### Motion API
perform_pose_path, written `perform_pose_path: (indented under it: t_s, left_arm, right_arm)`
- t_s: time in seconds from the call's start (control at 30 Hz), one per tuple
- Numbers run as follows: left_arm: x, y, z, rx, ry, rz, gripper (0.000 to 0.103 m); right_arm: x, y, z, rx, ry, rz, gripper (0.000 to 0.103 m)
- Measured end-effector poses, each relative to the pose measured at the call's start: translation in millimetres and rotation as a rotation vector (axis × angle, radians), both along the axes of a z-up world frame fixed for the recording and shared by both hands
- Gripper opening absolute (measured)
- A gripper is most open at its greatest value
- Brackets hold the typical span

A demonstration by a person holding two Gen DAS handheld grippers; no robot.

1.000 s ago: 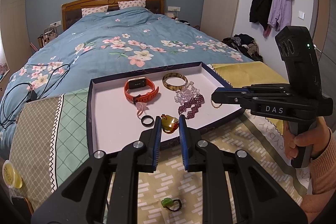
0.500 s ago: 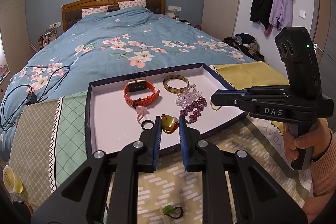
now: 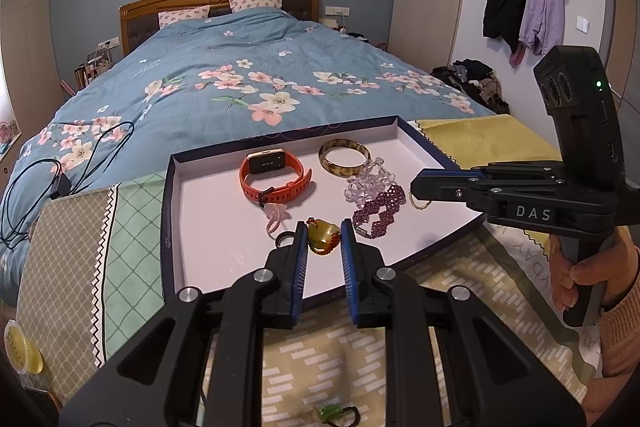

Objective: Organize jewelry
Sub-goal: 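Lower the green-gem ring over the tray with the right tool while the left tool lowers the amber ring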

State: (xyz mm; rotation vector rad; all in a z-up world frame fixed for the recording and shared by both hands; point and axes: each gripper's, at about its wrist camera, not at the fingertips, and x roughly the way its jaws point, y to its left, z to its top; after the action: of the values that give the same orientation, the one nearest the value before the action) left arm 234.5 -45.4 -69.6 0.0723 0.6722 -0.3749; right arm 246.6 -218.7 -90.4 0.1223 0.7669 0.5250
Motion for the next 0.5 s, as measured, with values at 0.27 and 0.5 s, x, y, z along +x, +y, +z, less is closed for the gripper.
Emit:
perform_pose_path:
  t_s: [0.27, 0.5]
  left_arm:
    - [8.4, -1.7, -5.3, 0.007, 0.017, 0.007, 0.017]
    - [16.7, -5.4, -10.1, 0.018, 0.030, 0.010, 0.017]
  right_arm:
    - [4.9, 1.3, -1.0, -0.005, 0.006, -0.001, 0.009]
    - [12.2, 4.4, -2.4, -0.014, 0.016, -0.002, 0.009]
